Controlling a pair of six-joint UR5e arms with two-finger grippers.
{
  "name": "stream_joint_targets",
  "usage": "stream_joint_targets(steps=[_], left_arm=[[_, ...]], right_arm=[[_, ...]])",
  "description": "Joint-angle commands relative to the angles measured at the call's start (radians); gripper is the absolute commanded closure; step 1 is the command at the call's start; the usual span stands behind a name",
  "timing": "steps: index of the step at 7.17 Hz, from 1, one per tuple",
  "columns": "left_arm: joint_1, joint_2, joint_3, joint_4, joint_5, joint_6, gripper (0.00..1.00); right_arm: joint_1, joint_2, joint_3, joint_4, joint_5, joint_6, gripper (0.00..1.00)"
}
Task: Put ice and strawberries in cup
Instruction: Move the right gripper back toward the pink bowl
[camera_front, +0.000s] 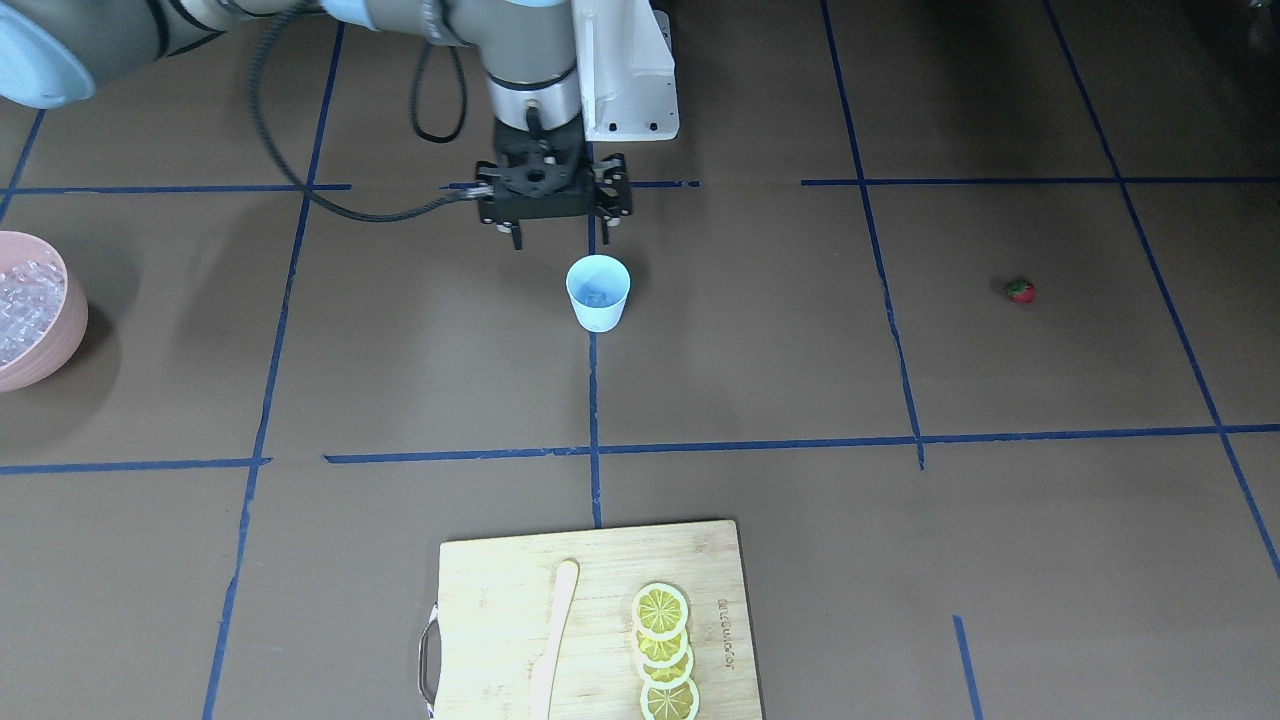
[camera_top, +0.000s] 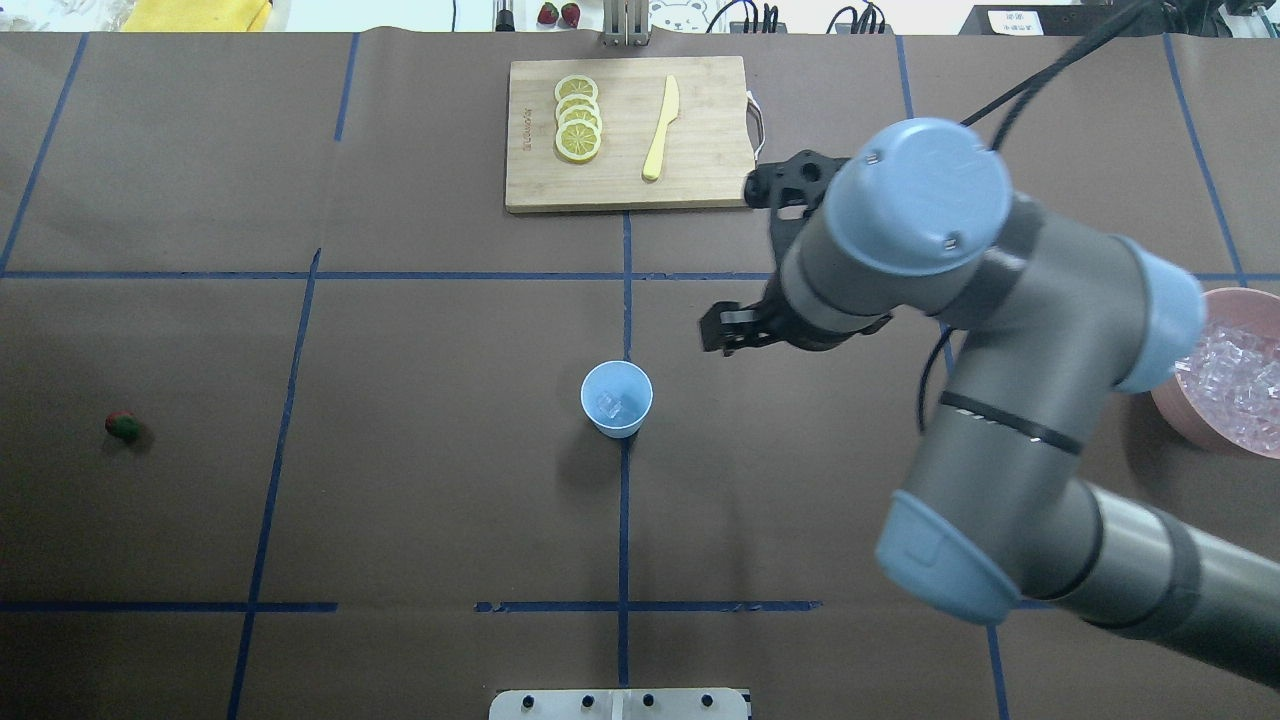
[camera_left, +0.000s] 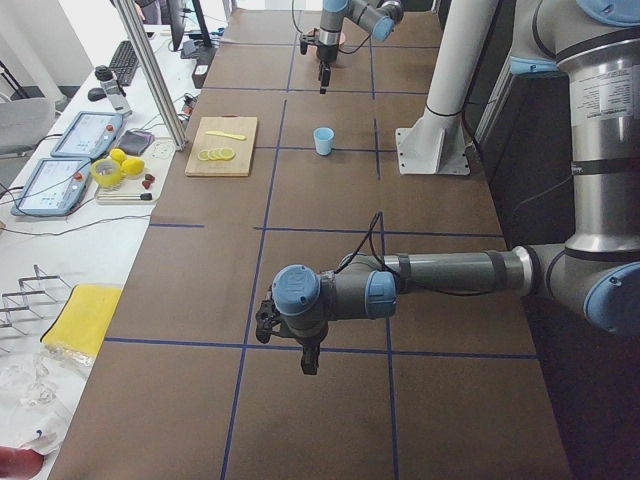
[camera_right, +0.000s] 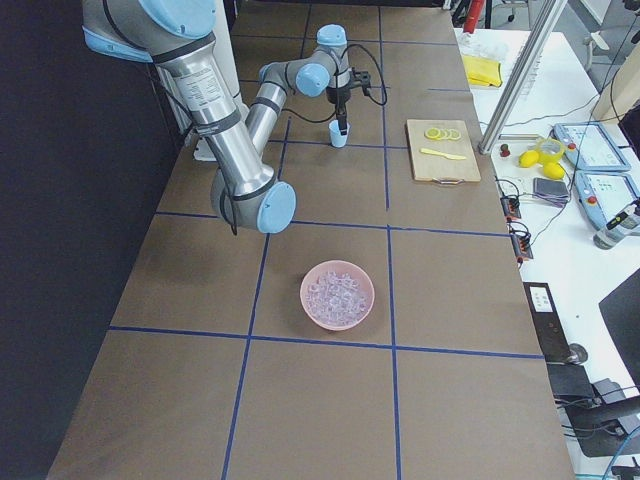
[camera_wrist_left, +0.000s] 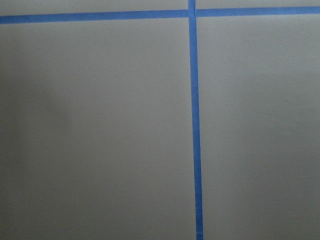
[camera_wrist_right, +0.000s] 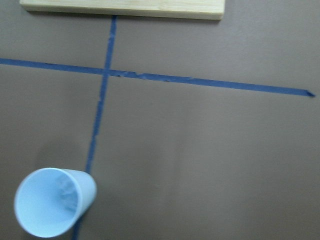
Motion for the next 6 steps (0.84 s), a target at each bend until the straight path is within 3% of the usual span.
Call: stream_joint_targets(steps=[1, 6], left_arm=[[0.003, 0.000, -0.002, -0.002, 0.000, 0.000, 0.00], [0.006, 0.000, -0.002, 0.000, -0.002, 0.000, 0.00]], right_arm=[[0.180, -0.204, 0.088, 0.005, 0.136, -0.255, 0.03], [0.571, -0.543, 0.088, 0.017, 0.307, -0.905, 0.03]])
